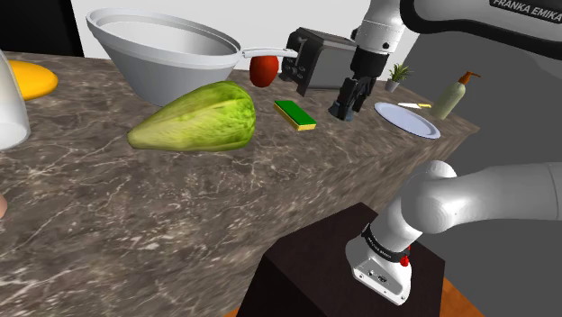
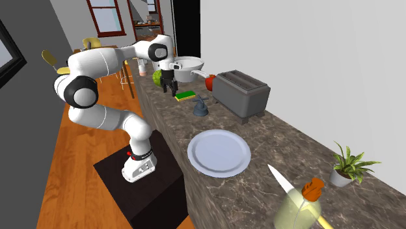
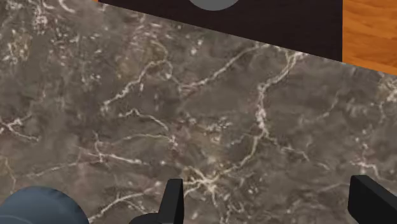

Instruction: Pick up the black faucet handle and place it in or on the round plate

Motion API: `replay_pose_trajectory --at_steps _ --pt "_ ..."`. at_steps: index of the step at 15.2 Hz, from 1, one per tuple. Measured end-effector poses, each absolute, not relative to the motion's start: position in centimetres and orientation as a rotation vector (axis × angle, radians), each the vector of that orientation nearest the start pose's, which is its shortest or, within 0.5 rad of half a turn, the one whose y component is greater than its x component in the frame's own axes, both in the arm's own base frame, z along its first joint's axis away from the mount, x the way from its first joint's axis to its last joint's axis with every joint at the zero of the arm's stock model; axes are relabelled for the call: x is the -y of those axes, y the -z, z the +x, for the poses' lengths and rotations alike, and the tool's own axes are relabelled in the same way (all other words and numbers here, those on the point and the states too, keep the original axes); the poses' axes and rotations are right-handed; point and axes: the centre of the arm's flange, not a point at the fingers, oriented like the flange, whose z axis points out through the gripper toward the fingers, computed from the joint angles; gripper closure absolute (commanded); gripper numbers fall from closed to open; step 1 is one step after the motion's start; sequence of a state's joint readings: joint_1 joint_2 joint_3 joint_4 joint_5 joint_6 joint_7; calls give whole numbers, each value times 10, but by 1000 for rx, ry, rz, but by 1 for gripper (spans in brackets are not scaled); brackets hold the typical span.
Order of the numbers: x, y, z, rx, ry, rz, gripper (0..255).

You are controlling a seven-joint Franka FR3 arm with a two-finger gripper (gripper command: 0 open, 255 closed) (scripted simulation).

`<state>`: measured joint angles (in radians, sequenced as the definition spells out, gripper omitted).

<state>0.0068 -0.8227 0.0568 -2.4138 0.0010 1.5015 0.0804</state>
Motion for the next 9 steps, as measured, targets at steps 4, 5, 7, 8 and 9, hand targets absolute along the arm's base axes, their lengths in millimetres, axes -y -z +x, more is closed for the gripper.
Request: replay_pose_trajectory --at_steps 4,5,7,8,9 --pt "3 -572 294 2 -134 -3177 0" --pt "15 -574 298 29 -131 -3174 0" --pt "43 -582 303 86 -127 -3165 0" --pt "55 -581 306 118 -124 -3161 0" --pt "68 -581 307 148 -122 -3156 0"
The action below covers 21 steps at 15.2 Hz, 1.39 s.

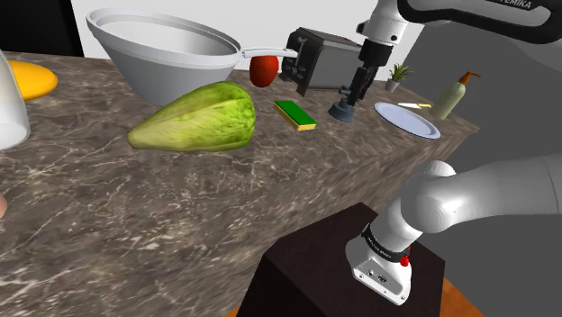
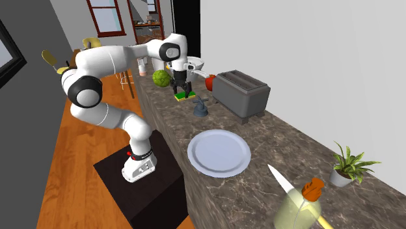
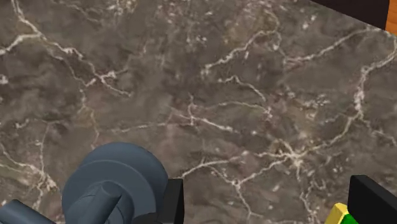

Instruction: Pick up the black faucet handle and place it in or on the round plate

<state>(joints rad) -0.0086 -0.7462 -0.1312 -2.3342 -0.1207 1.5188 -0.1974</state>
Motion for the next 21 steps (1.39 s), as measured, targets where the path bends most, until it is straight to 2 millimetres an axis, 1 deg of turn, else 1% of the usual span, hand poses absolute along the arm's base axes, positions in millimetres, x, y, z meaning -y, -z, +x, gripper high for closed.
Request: replay_pose_trajectory --at_steps 7,9,11,16,18,21 --pt "155 -591 347 356 -105 -3115 0" --pt "176 -593 356 409 -100 -3103 0" --pt "183 -587 361 428 -99 -3099 0" --pt "185 -561 361 435 -99 -3098 0" --pt "185 -556 360 435 -99 -3098 0" --pt "185 -554 360 436 -98 -3098 0"
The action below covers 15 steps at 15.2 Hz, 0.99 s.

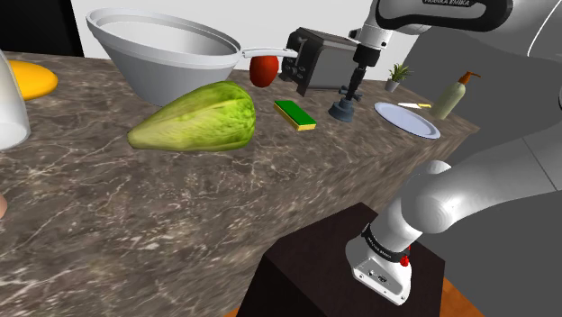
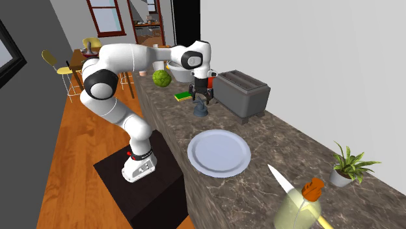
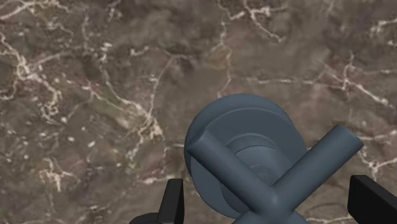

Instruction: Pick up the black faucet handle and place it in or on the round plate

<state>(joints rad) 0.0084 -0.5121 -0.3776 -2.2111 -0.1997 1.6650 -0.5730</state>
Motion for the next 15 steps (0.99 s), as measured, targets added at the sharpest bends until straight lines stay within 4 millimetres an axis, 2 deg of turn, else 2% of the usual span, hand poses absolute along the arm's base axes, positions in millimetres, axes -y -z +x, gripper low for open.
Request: replay_pose_trajectory --at_steps 2,3,15 --pt "185 -554 360 436 -98 -3098 0" --pt "185 -554 360 436 -98 -3098 255" --pt "185 -562 360 436 -95 -3098 255"
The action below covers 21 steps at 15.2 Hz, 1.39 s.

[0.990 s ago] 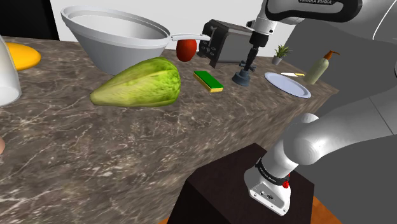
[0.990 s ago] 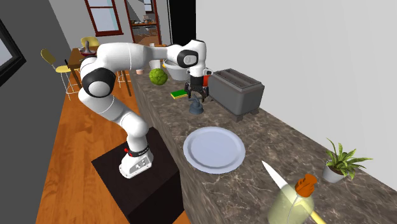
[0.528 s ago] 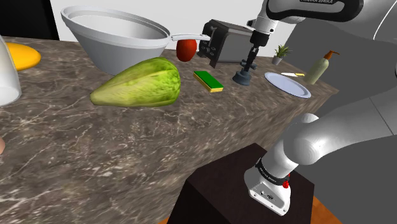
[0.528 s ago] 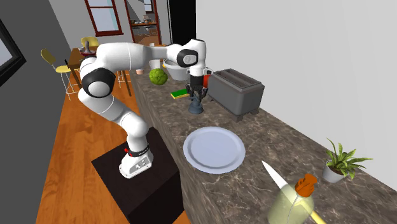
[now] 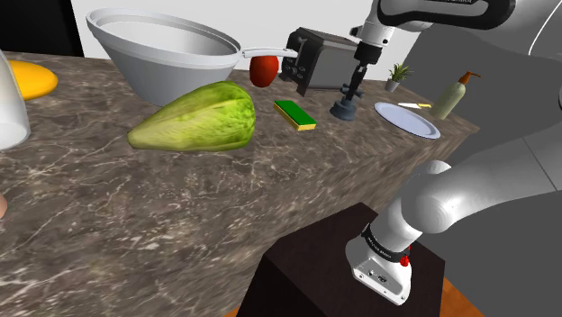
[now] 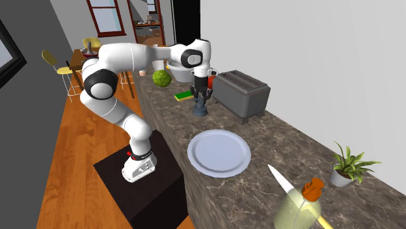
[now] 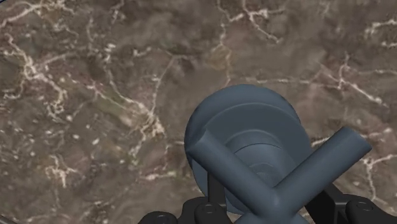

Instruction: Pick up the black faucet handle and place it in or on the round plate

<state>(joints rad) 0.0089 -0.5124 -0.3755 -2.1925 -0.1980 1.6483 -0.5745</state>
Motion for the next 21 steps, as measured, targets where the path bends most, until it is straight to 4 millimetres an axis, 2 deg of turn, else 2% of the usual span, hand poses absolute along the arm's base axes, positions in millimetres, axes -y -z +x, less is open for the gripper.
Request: replay_pose_trajectory --at_steps 15,16,21 --pt "185 -637 360 436 -98 -3098 255" --pt "189 -639 357 436 -98 -3098 255" --pt "240 -646 324 434 -98 -3098 255"
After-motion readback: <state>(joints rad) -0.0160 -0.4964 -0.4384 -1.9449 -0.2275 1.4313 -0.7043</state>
